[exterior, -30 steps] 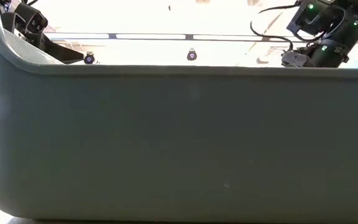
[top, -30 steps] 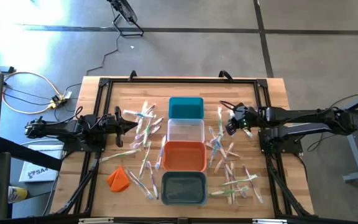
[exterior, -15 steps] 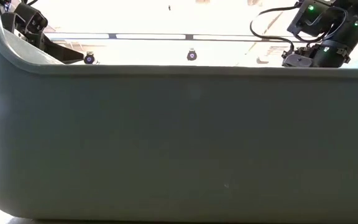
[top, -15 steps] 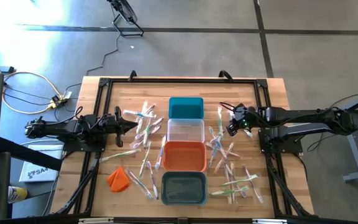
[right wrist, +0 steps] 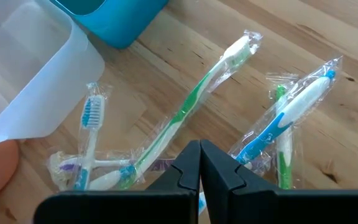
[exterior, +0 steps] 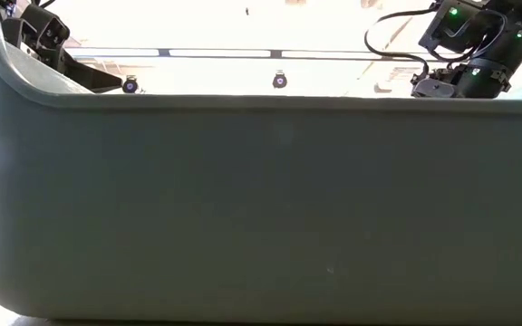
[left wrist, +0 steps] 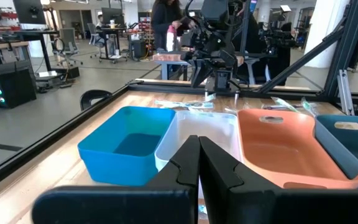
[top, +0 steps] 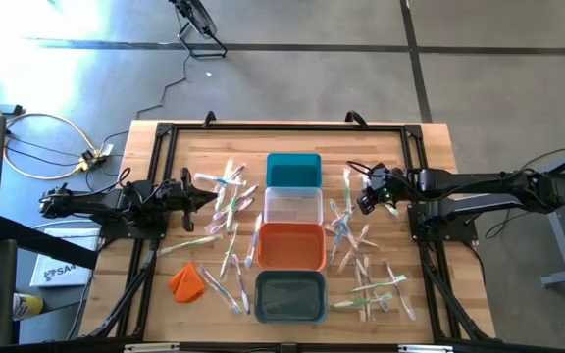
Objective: Pick & Place Toothbrushes
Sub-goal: Put the blue toothbrush into the blue bin
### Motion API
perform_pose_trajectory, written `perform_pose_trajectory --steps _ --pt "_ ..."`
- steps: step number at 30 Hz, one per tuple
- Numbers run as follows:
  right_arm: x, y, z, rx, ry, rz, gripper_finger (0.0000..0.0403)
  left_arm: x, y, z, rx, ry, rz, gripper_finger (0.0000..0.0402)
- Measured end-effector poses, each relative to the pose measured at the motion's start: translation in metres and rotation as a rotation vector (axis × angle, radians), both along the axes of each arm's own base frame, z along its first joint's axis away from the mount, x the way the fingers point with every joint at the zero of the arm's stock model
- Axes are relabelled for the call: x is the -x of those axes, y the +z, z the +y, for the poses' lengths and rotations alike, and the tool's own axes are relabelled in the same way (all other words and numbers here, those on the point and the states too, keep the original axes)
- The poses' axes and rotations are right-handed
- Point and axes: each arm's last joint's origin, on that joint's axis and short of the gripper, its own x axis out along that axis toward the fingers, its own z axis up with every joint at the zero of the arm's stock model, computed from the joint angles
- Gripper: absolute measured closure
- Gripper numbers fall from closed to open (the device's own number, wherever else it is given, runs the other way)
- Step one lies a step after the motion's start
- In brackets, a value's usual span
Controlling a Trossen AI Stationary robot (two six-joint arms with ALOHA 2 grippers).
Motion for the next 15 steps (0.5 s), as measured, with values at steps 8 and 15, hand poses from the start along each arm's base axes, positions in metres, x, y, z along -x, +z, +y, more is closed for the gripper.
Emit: perform_pose_trajectory --steps 8,15 --pt "-0.001 0.0006 -0.0001 0.0 0.002 -0.014 0.04 0.0 0.0 0.0 0.0 0.0 -0.001 0.0401" --pt "-0.0043 0.0029 -0.0006 0.018 0.022 -0.049 0.04 0.0 0.0001 0.0 0.0 0.0 -0.001 0.0401"
